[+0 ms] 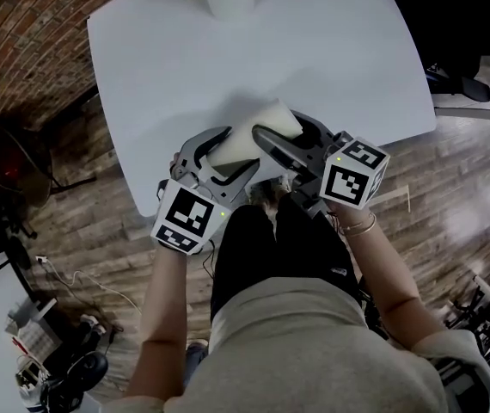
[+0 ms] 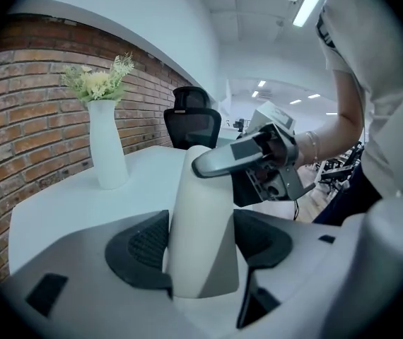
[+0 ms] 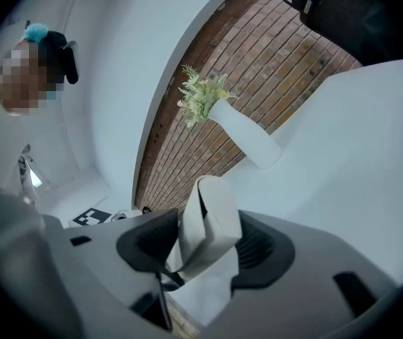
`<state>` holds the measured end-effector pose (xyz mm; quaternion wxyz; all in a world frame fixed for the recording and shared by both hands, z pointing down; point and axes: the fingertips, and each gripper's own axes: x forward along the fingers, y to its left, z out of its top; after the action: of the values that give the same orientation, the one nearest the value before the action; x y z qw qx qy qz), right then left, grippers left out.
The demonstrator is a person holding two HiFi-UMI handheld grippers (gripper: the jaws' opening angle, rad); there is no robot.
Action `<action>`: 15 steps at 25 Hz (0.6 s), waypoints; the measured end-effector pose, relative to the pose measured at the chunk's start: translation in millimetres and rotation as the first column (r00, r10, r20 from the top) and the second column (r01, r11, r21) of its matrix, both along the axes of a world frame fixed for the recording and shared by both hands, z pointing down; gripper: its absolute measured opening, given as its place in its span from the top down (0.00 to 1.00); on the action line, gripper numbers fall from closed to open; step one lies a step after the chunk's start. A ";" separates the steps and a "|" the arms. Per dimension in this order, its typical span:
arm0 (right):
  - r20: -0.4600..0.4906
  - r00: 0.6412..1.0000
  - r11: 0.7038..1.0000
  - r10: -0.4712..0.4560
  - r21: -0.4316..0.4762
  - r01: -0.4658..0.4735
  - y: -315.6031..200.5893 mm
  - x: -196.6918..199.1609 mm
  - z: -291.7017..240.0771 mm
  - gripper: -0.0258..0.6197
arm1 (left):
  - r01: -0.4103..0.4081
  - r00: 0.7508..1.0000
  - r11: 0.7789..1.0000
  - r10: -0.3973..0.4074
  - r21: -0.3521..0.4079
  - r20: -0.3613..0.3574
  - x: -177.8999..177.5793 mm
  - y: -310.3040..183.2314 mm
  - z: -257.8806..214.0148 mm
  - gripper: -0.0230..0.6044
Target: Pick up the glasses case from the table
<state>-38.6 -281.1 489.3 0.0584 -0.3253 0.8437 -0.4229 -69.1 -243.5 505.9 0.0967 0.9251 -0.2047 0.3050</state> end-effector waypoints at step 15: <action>0.103 0.995 0.998 -0.015 -0.052 0.020 15.0 -3.4 -34.5 0.72 | -0.052 0.999 0.998 0.051 0.046 0.014 -2.1 10.5 -19.3 0.51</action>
<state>-42.0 -266.1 454.8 0.0890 -0.2972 0.8309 -0.4618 -71.3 -233.1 486.6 0.0659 0.9300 -0.1883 0.3087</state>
